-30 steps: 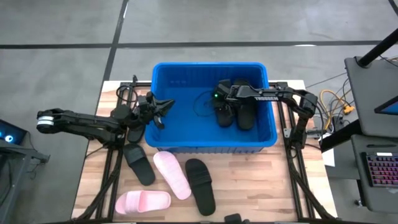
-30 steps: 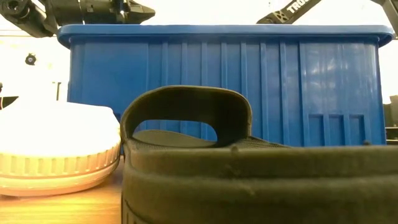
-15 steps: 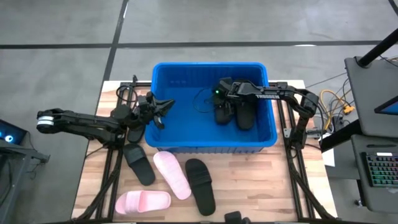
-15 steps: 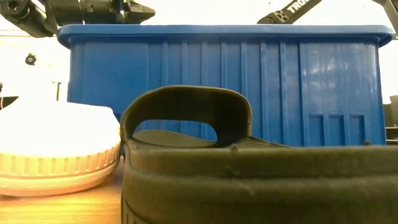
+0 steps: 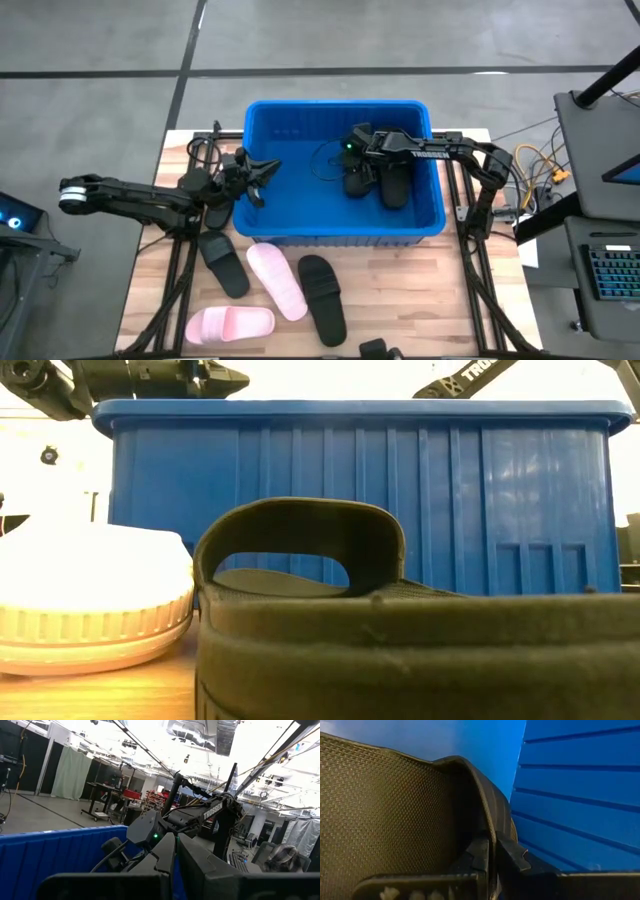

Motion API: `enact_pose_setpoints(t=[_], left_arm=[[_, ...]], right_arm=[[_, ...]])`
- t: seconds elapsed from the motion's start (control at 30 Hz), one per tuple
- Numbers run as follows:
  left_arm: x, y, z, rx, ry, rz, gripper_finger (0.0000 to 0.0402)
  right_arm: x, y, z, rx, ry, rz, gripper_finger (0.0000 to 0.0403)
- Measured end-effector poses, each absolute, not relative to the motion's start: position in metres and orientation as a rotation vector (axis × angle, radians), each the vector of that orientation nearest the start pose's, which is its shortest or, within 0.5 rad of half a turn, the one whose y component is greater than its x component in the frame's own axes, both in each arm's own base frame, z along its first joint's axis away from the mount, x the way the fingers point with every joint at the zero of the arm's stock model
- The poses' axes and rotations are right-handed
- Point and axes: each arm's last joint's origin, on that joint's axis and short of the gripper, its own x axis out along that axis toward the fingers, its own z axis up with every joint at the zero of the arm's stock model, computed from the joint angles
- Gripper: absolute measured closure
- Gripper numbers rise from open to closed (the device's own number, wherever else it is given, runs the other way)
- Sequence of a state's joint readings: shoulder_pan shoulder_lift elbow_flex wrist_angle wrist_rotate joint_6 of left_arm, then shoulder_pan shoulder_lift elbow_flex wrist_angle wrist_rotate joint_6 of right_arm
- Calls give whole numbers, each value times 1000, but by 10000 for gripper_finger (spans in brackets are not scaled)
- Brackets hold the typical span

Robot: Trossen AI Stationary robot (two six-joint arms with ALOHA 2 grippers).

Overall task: Pick and place slides into bin
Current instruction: Put the black slide into the blue bin

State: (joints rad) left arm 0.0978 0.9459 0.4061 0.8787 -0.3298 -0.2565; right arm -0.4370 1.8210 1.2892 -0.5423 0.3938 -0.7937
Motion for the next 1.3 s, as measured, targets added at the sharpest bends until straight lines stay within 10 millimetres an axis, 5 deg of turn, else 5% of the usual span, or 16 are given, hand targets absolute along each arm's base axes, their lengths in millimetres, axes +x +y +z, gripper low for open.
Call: enact_pose_setpoints(t=[0.4,0.93,1.3], left_arm=[[194,29,275,-290,-392,378,395],[194,29,275,-289,-392,378,395],[195,29,275,-289,-389,378,395]], right_arm=[[332,-168,204,-642,1334,-266,382],[330,-167,203,-662,1363,-238,248],[333,-168,227,-544,1345,-185,215]])
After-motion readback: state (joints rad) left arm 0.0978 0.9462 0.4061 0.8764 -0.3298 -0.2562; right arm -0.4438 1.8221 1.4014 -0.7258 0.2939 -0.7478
